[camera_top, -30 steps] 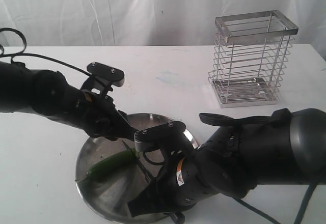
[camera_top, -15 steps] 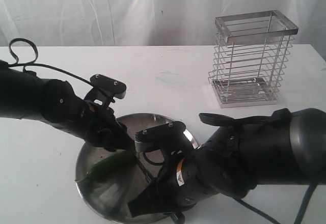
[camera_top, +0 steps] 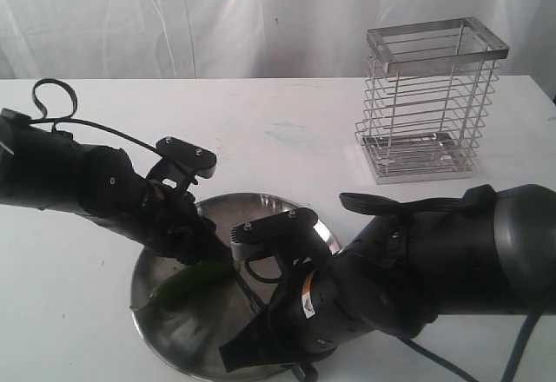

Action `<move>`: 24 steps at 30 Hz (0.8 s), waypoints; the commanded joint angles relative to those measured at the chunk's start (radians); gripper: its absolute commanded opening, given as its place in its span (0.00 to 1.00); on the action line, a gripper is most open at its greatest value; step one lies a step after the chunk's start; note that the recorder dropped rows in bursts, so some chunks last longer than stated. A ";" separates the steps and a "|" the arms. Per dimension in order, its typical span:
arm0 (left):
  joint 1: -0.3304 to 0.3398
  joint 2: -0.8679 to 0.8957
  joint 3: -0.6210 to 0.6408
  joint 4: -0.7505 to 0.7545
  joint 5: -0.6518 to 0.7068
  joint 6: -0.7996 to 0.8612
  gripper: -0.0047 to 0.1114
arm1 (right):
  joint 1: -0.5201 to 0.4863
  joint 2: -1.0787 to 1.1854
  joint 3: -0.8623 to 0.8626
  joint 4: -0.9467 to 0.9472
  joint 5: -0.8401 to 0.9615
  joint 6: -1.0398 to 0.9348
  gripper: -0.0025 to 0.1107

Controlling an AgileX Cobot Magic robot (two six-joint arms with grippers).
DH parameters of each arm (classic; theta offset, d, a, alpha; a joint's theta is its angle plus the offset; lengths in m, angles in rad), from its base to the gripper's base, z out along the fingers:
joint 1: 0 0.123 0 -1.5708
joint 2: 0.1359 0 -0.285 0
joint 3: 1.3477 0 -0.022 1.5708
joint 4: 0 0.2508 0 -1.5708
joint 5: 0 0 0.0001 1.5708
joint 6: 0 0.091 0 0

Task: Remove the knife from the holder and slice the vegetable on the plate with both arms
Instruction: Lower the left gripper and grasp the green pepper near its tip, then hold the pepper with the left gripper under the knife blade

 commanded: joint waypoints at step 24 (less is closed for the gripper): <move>-0.027 -0.058 0.037 0.121 0.207 -0.004 0.52 | 0.001 -0.002 -0.001 -0.001 0.076 -0.014 0.02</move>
